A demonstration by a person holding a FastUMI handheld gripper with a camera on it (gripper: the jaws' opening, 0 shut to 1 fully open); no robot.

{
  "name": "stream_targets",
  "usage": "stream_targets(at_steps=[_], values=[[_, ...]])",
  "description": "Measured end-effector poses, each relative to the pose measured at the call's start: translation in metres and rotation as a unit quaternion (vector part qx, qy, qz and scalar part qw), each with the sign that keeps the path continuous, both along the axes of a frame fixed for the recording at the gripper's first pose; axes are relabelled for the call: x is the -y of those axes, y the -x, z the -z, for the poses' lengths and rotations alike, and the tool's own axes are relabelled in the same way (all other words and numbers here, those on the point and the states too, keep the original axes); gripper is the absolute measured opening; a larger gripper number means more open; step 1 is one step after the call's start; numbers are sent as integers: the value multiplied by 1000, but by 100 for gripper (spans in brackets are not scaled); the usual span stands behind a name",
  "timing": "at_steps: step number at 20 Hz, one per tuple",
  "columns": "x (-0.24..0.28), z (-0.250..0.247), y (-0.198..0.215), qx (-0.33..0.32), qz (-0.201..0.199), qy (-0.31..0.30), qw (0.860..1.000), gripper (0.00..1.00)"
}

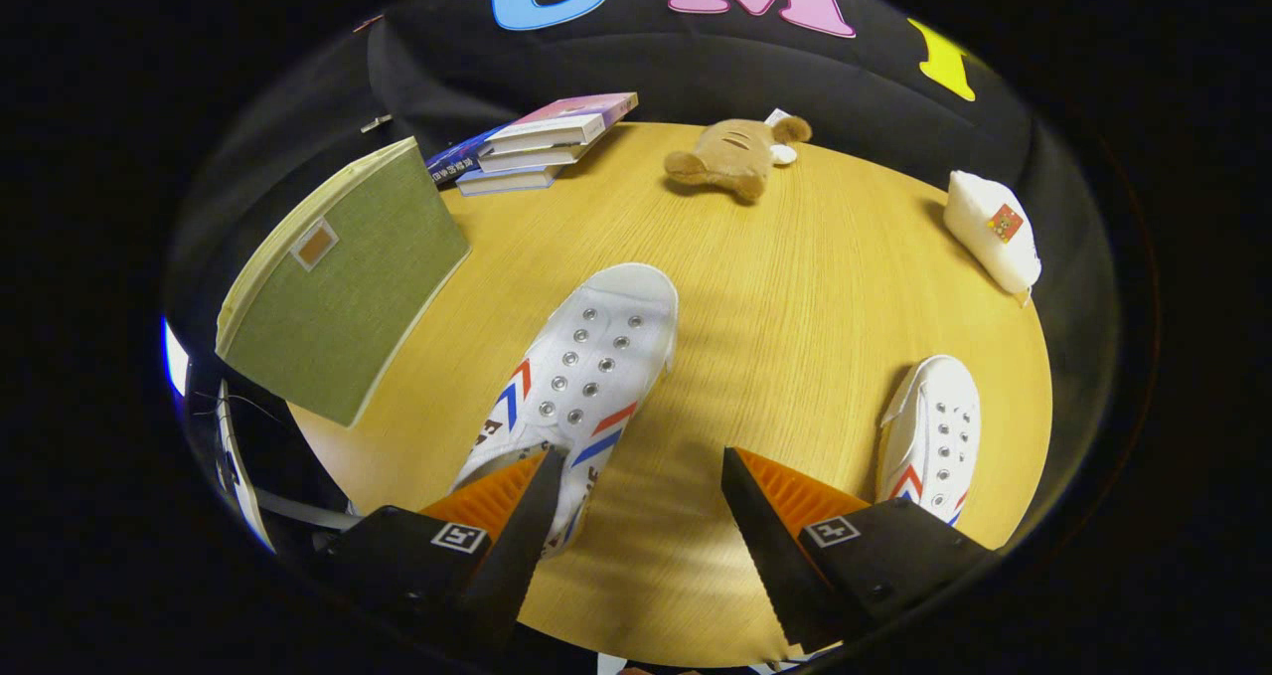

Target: Open the storage box then place both shoes into the box .Put the left shoe in first, then the right shoe, with the right side of both shoes facing outward in a uniform manner.

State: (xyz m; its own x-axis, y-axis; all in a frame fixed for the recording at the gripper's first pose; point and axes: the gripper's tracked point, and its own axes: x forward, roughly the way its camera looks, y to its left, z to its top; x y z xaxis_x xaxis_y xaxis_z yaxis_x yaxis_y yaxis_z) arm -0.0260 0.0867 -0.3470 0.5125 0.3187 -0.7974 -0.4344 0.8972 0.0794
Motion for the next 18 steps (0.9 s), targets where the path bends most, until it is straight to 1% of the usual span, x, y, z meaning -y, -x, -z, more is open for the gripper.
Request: stream_targets(at_steps=[3, 4, 5, 8, 9, 10, 12, 13, 15, 16, 17, 18], values=[[-8, 11, -1, -17, -7, -8, 1000, 97], [-12, 14, -1, -20, -10, -8, 1000, 91], [-14, 17, -1, -23, -11, -8, 1000, 87], [-26, 18, 4, -37, 1, -31, 999, 59], [-31, 17, 7, -44, 3, -40, 998, 54], [-31, 16, 6, -44, 13, -37, 998, 35], [-30, 18, 5, -52, 33, -37, 997, 25], [-28, 16, 5, -54, 47, -42, 997, 25], [-27, 18, 3, -66, 80, -56, 993, 12], [-27, 17, 3, -73, 95, -61, 991, 8], [-26, 16, 4, -77, 103, -60, 990, 5], [-26, 16, 3, -77, 108, -57, 990, 5]])
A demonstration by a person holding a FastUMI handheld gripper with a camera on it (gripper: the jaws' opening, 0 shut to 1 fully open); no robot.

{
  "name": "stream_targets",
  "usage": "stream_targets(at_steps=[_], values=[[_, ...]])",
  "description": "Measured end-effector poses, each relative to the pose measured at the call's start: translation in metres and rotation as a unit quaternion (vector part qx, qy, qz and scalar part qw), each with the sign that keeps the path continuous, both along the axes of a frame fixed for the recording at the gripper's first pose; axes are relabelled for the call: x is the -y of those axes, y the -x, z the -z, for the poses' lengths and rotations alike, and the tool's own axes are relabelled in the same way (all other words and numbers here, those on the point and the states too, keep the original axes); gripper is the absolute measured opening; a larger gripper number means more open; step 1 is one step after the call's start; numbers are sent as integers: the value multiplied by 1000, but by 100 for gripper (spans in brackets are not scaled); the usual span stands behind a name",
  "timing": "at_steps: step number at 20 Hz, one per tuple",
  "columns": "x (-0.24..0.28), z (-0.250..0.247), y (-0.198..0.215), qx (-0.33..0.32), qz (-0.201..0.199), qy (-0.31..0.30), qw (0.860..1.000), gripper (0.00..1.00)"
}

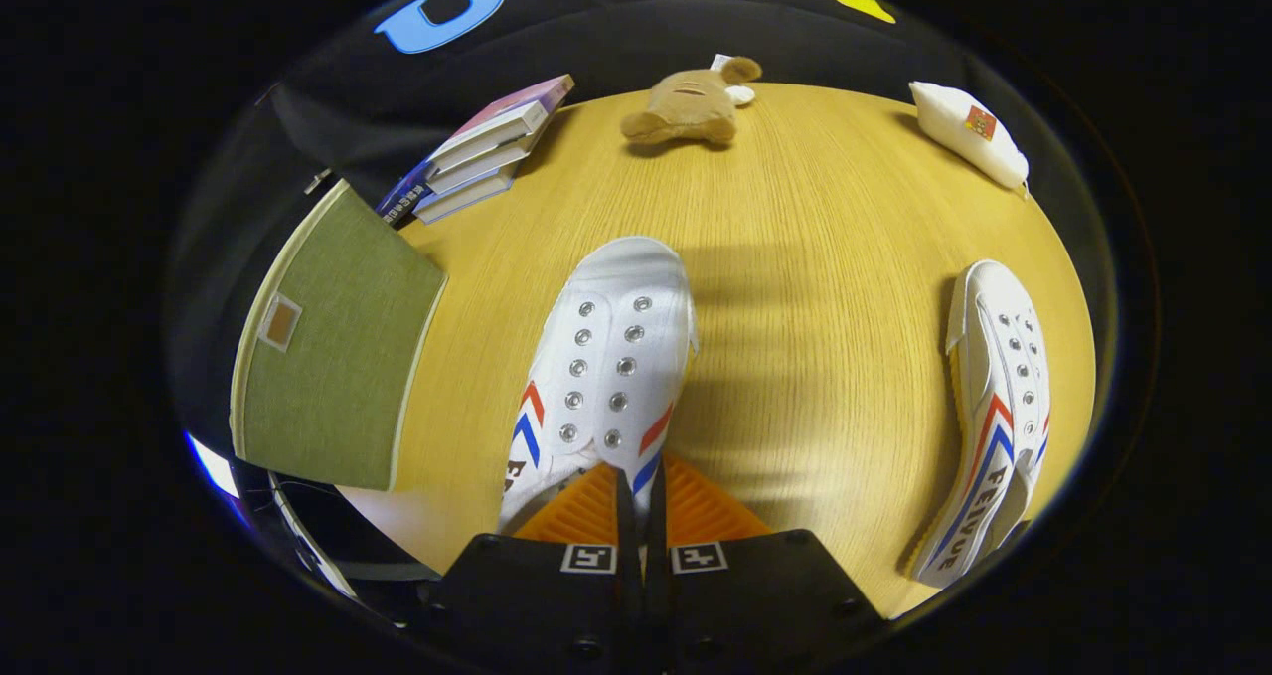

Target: Open the storage box then place both shoes into the box .Put the left shoe in first, then the right shoe, with the right side of both shoes facing outward in a uniform manner.

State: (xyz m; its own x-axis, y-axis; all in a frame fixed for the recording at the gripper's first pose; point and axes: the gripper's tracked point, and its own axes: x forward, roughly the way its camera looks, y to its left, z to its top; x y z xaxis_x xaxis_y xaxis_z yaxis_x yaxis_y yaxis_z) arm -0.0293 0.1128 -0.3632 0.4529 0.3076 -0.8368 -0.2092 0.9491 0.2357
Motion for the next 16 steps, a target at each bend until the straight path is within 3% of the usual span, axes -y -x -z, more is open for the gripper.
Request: stream_targets(at_steps=[8, 16], values=[[2, -46, 0, 34, 80, -1, 996, 5], [-49, -168, 13, 95, 102, -63, 988, 5]])
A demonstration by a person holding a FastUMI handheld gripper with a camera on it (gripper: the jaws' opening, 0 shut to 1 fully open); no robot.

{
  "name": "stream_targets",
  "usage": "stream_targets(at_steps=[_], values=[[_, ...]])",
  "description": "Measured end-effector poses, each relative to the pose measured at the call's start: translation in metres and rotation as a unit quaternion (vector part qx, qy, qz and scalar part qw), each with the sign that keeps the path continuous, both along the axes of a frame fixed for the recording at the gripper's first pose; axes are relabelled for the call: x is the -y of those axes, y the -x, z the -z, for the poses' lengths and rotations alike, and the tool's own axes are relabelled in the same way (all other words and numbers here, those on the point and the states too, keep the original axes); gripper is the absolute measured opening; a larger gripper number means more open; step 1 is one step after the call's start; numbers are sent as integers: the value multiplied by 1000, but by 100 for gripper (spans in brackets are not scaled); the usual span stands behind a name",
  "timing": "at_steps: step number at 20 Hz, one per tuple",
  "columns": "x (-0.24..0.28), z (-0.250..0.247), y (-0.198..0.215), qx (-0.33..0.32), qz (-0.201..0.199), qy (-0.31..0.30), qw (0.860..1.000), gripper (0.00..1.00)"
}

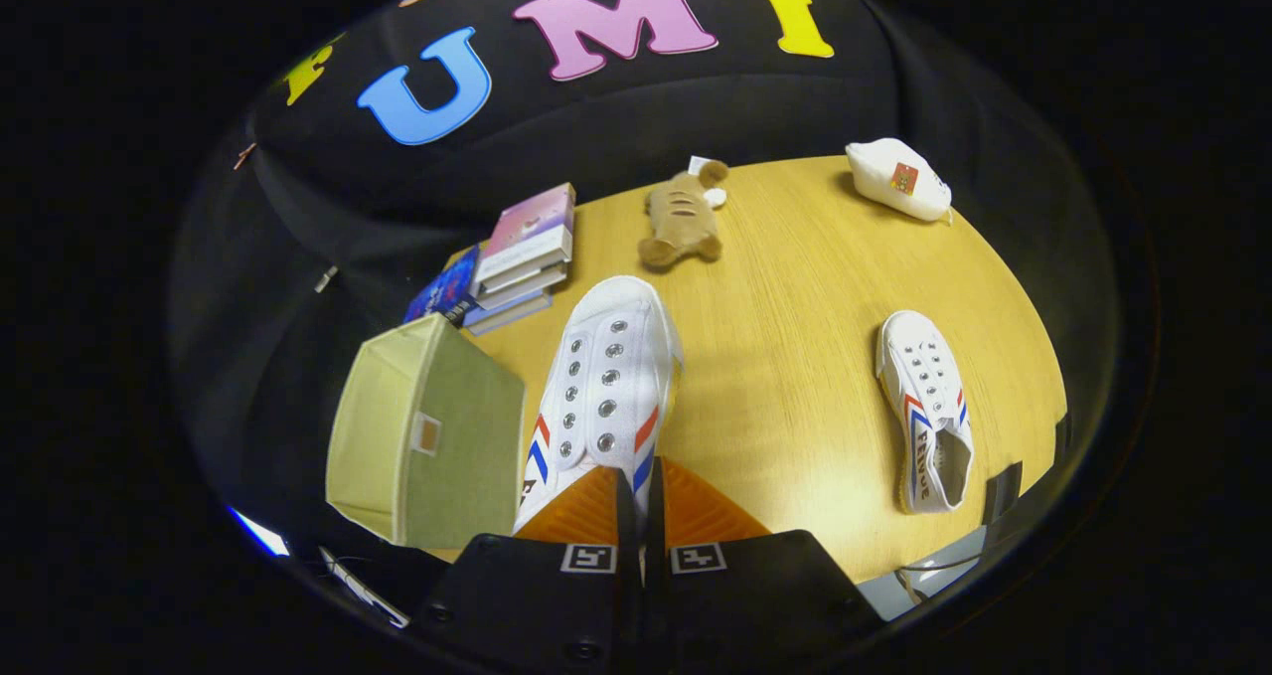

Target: Open the storage box then place both shoes into the box .Put the left shoe in first, then the right shoe, with the right side of both shoes facing outward in a uniform manner.

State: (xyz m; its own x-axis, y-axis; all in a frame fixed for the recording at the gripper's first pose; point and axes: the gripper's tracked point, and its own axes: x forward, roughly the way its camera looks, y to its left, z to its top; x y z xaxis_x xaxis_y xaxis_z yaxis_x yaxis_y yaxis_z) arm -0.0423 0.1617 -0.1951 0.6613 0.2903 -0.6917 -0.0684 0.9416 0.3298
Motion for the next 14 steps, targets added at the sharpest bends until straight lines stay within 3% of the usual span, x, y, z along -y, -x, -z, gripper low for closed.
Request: stream_targets(at_steps=[6, 14], values=[[-104, -70, -1, 25, -21, -91, 995, 5], [-222, -61, 6, 5, -69, -106, 992, 5]])
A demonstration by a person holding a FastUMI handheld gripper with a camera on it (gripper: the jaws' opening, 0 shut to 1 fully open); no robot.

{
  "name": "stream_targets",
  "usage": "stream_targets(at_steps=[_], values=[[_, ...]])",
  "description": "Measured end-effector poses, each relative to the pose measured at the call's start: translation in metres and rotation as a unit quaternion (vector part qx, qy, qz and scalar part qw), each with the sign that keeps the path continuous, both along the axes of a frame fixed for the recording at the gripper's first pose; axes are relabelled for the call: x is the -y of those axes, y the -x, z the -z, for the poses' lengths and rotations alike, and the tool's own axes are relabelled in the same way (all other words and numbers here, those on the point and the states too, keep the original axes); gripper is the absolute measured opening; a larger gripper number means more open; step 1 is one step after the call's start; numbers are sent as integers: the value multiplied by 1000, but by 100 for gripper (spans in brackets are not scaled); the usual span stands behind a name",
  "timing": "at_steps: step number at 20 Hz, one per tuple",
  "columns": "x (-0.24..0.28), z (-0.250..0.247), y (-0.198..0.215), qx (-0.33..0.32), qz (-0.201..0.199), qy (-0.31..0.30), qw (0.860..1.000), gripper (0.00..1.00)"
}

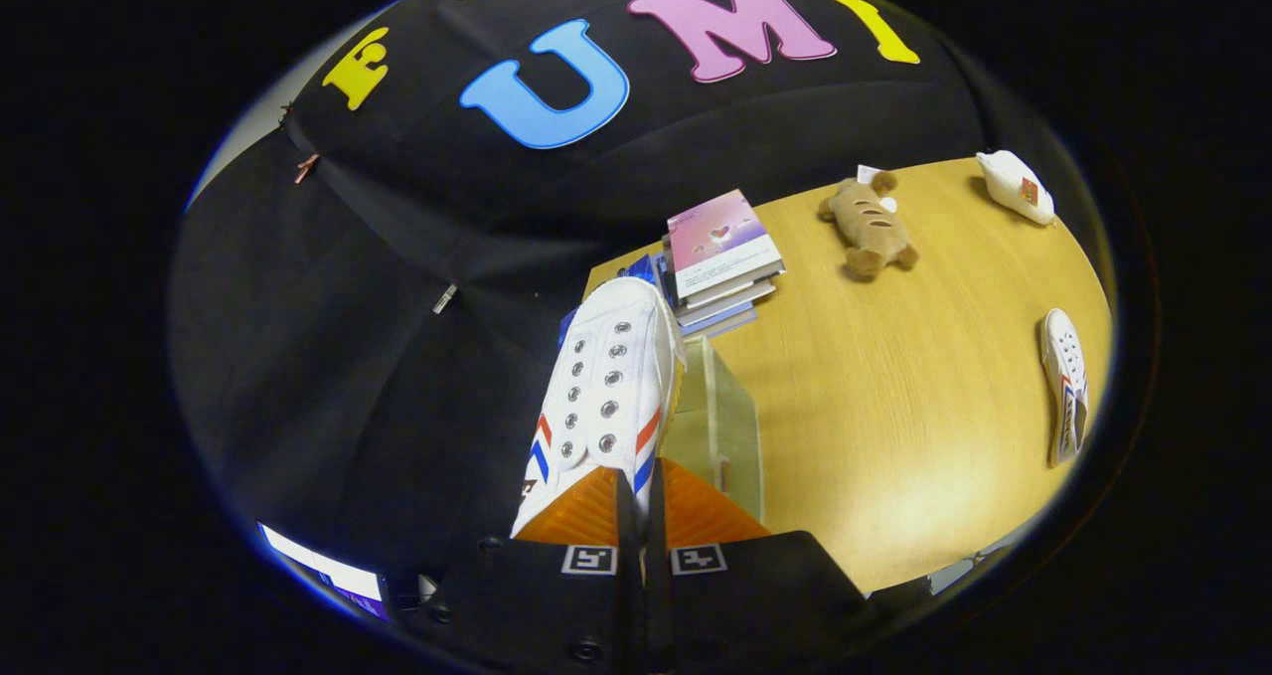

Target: Open the storage box then place both shoes into the box .Put the left shoe in first, then the right shoe, with the right side of both shoes facing outward in a uniform manner.

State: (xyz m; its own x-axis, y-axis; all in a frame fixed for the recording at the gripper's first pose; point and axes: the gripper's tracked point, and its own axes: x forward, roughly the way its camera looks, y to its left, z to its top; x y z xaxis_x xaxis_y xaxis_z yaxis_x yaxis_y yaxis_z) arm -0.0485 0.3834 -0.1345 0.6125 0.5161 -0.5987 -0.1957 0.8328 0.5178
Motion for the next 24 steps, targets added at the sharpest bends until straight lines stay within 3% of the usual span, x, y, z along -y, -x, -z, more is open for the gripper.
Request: stream_targets(at_steps=[5, 13, 16, 17, 18, 19, 22, 24], values=[[-43, 40, 11, -20, -12, 20, 1000, 5], [-69, 86, 5, -50, -4, 49, 998, 5], [-82, 106, 11, -86, -28, 65, 994, 7], [-91, 107, 18, -87, -47, 59, 993, 13], [-94, 100, 21, -78, -61, 58, 993, 31], [-92, 99, 17, -62, -70, 61, 994, 41], [-70, 83, 19, -2, -89, 87, 992, 97], [-43, 68, 22, 34, -92, 101, 990, 99]])
